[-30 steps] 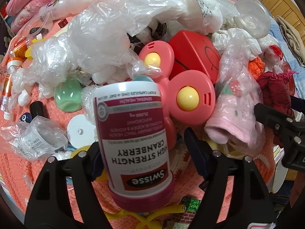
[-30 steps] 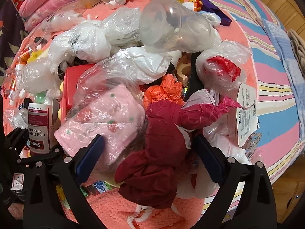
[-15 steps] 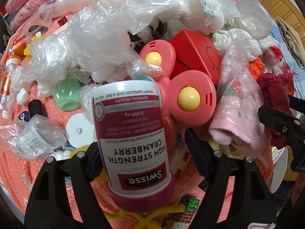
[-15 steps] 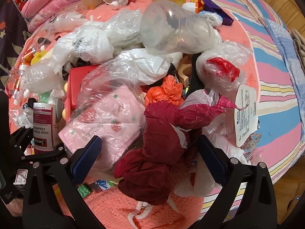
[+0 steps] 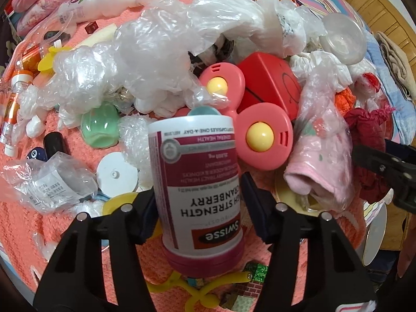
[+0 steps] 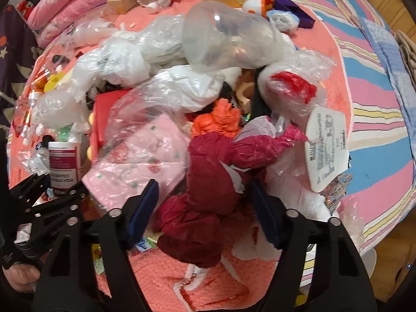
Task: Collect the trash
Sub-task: 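Lift the Swisse bottle off the pile with the left gripper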
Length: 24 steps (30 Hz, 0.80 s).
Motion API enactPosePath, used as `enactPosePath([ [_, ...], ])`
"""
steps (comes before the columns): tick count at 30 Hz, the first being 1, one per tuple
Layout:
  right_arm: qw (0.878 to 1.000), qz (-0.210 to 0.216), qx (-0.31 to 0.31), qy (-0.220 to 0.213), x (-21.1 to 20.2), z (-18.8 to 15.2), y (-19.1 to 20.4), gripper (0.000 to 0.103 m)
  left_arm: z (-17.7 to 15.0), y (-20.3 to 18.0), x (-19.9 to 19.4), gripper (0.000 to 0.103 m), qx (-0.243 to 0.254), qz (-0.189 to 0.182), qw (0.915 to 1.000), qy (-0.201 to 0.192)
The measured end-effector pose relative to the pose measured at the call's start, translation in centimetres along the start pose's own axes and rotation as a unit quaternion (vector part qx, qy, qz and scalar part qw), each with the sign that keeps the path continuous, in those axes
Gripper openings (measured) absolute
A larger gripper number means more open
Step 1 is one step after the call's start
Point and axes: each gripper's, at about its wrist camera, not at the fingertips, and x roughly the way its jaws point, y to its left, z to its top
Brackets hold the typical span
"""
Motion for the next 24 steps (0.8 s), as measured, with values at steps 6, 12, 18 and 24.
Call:
enactPosePath([
  [6, 1.0, -0.011, -0.003, -0.01, -0.4, -0.2, 0.0, 0.058, -0.1, -0.3, -0.5, 0.053, 0.002, 0.01, 0.9999, -0.007],
  [12, 1.0, -0.009, -0.008, -0.022, -1.3, -0.5, 0.3, 0.056, -0.4, -0.5, -1.7, 0.049, 0.002, 0.004, 0.9999, -0.015],
  [18, 0.999, -0.016, -0.022, -0.043, -2.7, -0.6, 1.2, 0.056, -0.9, -1.0, -2.6, 0.049, 0.006, 0.001, 0.9998, -0.021],
  [24, 0.998, 0.002, -0.028, -0.063, -3.4, -0.7, 1.9, 0.055, -1.0, -1.1, -2.2, 0.049, 0.004, 0.0, 0.9997, -0.023],
])
